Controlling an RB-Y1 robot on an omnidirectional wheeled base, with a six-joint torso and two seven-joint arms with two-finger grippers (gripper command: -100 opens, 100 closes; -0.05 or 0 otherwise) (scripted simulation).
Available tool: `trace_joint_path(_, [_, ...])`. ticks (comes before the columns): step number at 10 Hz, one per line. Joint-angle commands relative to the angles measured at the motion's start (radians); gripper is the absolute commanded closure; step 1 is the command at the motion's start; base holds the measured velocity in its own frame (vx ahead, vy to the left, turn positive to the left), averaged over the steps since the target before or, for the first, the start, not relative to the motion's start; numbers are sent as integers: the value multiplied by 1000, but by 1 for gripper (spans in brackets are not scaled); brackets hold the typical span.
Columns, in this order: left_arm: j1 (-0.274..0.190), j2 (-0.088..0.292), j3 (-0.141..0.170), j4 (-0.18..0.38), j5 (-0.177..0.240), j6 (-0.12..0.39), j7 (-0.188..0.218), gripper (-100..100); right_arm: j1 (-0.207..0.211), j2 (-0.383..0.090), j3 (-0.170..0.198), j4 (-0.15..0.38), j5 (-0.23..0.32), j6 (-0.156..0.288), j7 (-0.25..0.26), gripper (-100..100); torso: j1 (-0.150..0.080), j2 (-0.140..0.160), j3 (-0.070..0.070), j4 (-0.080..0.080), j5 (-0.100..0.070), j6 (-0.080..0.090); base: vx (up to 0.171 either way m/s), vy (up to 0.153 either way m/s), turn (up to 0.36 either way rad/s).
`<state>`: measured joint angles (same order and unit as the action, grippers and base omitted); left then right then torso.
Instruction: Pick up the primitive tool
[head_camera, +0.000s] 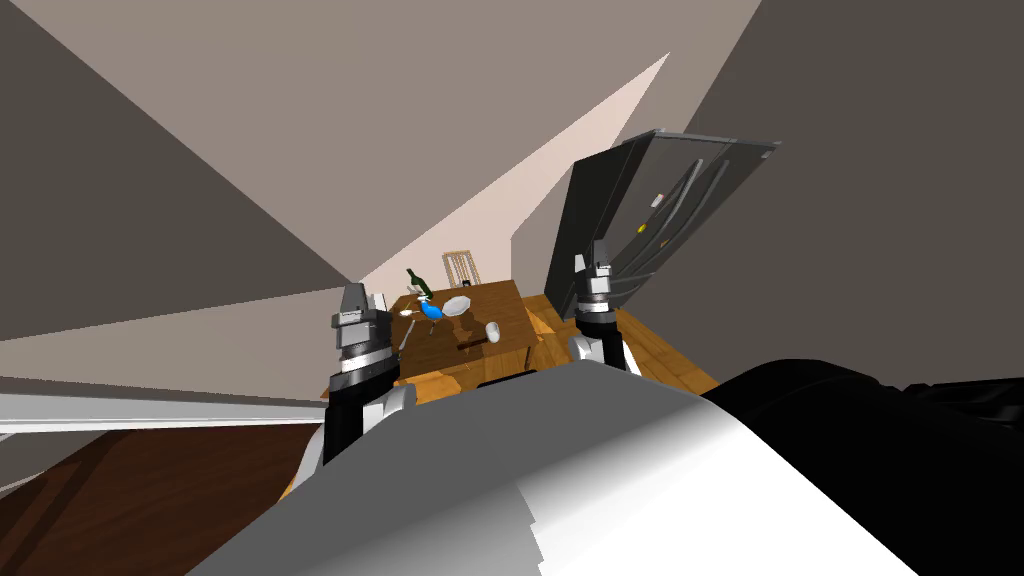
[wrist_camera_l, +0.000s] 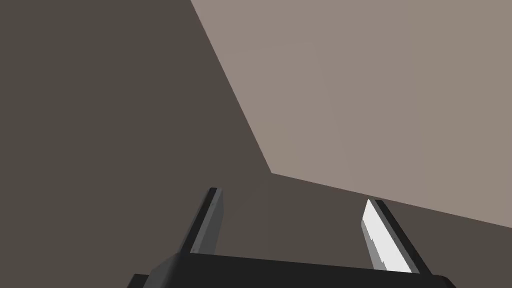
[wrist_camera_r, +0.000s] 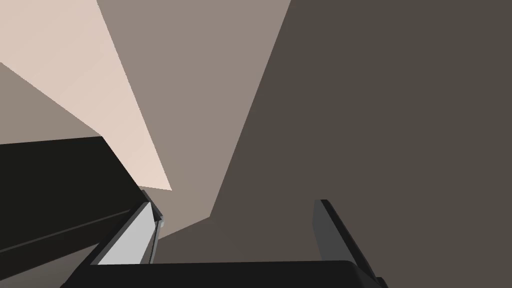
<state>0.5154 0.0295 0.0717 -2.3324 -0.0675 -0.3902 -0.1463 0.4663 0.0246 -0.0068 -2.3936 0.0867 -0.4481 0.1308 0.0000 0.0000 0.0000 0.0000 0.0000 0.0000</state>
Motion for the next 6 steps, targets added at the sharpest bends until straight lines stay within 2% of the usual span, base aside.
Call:
trace_joint_path(1, [-16, 45, 2, 22, 3, 27, 19, -100, 0, 0, 0, 0, 0, 0, 0, 0, 0, 0, 0, 0, 0, 0, -13, 14, 8])
trace_joint_path(4, [-54, 106, 7, 77, 10, 90, 64, -100, 0, 0, 0, 0, 0, 0, 0, 0, 2, 2, 1, 0, 1, 0, -29, 32, 6])
trace_joint_path(5, [-54, 106, 7, 77, 10, 91, 64, -100, 0, 0, 0, 0, 0, 0, 0, 0, 3, 2, 1, 0, 1, 0, -22, 25, -2])
trace_joint_path(6, [-71, 126, 9, 101, 13, 120, 83, -100, 0, 0, 0, 0, 0, 0, 0, 0, 2, 1, 1, 0, 1, 0, -16, 18, 4])
